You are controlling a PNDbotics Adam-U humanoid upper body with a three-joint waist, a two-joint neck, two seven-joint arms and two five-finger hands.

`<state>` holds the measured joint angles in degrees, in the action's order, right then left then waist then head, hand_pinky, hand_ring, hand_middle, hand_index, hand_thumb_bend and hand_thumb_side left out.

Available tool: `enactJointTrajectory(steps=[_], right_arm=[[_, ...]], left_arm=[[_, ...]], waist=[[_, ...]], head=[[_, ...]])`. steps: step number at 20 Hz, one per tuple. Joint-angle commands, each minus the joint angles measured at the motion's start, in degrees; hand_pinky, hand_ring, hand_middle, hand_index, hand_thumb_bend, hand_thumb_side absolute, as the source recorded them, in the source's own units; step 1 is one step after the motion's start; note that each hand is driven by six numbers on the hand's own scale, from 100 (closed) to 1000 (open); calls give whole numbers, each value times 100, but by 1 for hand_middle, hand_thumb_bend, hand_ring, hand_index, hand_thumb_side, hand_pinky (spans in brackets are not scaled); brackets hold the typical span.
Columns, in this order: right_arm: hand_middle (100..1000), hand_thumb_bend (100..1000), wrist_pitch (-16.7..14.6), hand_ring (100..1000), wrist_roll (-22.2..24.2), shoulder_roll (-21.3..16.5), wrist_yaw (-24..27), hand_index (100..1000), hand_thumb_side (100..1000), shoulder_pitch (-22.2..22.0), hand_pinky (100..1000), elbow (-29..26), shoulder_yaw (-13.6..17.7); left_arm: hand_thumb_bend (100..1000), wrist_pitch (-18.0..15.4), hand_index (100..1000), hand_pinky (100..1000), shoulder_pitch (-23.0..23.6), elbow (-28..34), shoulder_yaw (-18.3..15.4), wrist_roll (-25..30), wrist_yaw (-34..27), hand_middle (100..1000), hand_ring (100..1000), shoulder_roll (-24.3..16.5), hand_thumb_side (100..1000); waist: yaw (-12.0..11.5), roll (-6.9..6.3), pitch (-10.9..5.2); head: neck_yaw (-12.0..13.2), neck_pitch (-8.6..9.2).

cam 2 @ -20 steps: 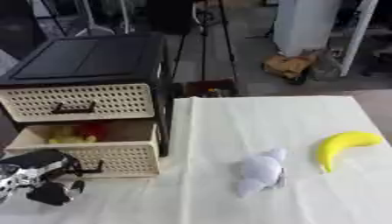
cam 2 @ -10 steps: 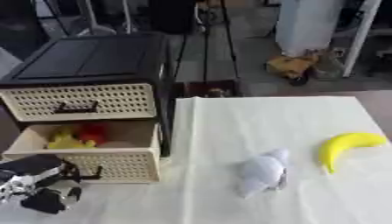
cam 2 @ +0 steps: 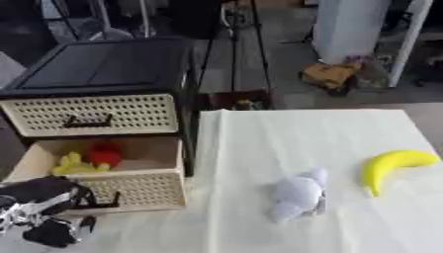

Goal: Pick up objects from table and place into drawer.

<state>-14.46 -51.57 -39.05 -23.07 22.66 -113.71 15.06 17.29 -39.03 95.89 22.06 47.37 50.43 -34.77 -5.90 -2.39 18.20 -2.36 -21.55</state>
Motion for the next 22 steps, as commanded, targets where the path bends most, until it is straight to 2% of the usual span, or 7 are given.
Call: enactJointTrajectory(steps=[1,22], right_arm=[[617,100,-68,725,-40,-93,10,744,926,47,703,-88,62],[617,100,-75,725,-40,-81,44,744,928,28,705,-88,101]], left_arm=[[100,86,779,100,-21,181,-36,83,-20,100,100,-207,442],[100,76,773,100,247,471,15,245,37,100,100,-423,438]], waist=[[-8,17,-124],[3,23,-136]], head=[[22,3],[36,8]])
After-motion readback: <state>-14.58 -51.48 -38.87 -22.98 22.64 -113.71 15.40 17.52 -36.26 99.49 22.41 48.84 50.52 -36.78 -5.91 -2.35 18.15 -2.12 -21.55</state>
